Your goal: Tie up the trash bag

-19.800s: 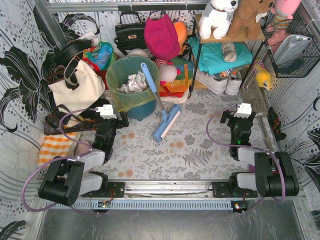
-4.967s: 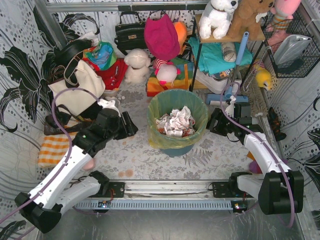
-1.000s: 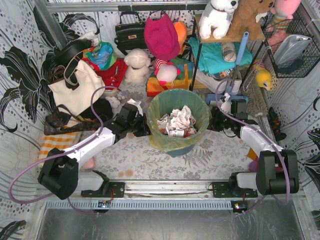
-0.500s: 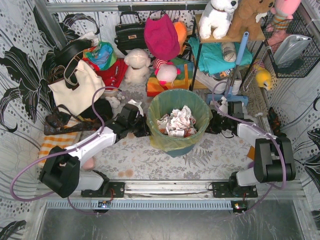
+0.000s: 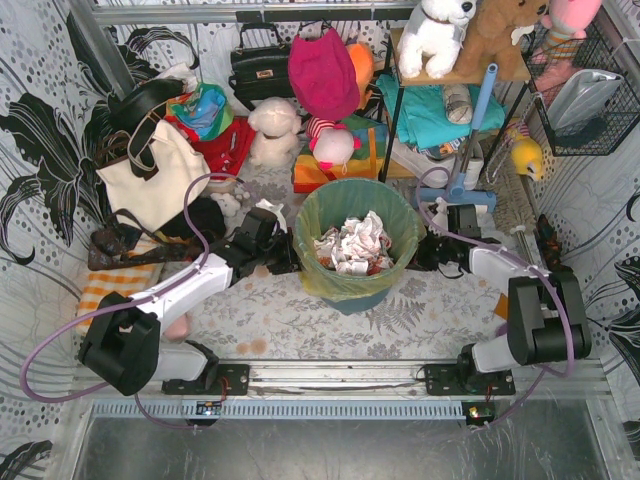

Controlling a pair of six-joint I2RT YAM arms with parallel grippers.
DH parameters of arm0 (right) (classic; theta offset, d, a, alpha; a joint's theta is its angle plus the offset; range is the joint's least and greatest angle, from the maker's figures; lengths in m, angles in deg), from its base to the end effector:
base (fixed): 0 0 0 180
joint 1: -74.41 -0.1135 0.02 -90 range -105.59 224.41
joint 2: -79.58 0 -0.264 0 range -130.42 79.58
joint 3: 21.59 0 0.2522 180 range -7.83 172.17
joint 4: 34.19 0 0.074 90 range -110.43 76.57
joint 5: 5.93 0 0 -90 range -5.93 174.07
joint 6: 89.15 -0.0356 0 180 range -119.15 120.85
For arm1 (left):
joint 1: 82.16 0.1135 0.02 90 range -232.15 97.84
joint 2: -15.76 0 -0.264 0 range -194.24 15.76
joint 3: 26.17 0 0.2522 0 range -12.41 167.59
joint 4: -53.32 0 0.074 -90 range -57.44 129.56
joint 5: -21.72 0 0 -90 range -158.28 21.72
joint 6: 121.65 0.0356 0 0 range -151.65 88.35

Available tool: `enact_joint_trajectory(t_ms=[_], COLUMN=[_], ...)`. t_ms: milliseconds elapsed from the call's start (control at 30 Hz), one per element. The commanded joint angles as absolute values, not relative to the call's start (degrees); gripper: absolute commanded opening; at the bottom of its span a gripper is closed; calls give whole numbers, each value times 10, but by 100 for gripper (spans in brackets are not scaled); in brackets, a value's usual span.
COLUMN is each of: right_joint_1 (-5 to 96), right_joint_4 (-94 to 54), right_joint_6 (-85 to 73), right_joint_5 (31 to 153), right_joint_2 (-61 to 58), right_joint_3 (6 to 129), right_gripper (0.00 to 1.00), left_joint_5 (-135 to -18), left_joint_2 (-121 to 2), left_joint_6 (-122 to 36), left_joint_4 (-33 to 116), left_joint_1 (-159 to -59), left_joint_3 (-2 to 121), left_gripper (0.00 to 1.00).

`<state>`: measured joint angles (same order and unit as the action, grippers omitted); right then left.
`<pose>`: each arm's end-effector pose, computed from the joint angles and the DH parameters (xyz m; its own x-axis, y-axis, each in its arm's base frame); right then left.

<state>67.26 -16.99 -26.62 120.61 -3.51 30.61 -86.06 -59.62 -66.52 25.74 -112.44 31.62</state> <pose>0.2684 0.0550 0.1697 -0.8833 0.2627 -0.3883 -0.0982 0.7061 0.7012 0.2275 -0.1454 0.2162 -0.8833 -0.1147 -0.4546 0.1963 0.7901 -0.5807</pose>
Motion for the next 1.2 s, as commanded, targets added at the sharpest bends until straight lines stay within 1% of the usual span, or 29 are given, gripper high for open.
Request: enact_joint_trajectory(t_ms=[0, 267, 433, 533, 667, 867, 1167], right_joint_1=[668, 668, 668, 668, 668, 668, 668], right_joint_4=[-137, -60, 23, 67, 96, 97, 68], right_joint_6=[-271, -275, -272, -269, -273, -304, -337], right_joint_5=[1175, 1099, 1021, 1005, 1003, 1011, 1064], right_joint_2=[11, 99, 174, 210, 242, 280, 296], right_joint_3=[299, 303, 324, 340, 359, 394, 449], right_gripper=[0, 0, 0, 0, 0, 0, 0], left_joint_5=[-847, -806, -781, -770, -766, -761, -769], left_joint_2=[-585, -532, -488, -467, -435, -386, -399], left_joint_6=[-658, -662, -669, -675, -688, -694, -691], left_joint_4=[266, 220, 192, 174, 143, 113, 95], left_joint_1=[-1128, -1128, -1128, -1128, -1128, -1128, -1128], left_joint_3=[318, 321, 319, 322, 328, 344, 399], left_gripper=[9, 8, 7, 7, 7, 7, 6])
